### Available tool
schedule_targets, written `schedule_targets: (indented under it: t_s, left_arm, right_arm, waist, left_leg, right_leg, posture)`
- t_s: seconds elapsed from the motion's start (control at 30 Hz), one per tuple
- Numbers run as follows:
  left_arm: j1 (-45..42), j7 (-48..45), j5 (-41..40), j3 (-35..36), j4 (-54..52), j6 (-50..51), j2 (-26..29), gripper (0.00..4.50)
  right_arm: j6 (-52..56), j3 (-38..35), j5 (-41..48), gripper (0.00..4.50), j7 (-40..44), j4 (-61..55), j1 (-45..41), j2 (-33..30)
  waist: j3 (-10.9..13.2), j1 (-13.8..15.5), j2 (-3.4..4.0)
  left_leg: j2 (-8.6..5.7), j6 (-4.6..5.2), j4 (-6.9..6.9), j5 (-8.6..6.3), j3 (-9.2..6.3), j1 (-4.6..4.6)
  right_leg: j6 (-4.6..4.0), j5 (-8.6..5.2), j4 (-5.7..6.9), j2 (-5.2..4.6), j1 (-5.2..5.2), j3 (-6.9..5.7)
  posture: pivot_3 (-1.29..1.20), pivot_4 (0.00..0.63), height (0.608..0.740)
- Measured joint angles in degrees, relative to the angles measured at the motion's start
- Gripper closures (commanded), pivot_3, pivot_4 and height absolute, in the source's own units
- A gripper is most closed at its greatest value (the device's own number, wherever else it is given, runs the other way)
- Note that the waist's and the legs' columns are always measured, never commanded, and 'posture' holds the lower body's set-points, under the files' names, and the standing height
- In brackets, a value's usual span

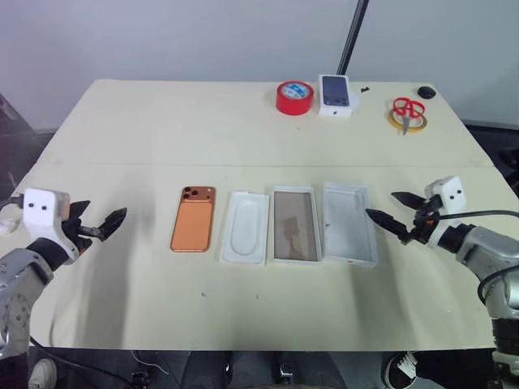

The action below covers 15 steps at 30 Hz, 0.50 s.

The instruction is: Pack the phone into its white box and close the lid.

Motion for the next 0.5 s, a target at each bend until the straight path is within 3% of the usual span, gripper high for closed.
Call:
schedule_targets:
  t_s: [0.5]
  left_arm:
    - [-0.41,2.31,-2.42,-2.00,-6.07,3.06,-3.32,0.05]
  right_arm:
    - [0.05,2.53,-0.67,0.01,1.41,0.05,-4.17,-0.38]
  waist:
    - [0.00,0.15,0.00]
  left_leg:
    - [0.00,0.00,0.04,0.00,0.00,0.00]
  right_leg:
    - [0.01,0.01,0.00,0.00,0.03,0.00]
  posture:
    - [0.00,0.150,0.690]
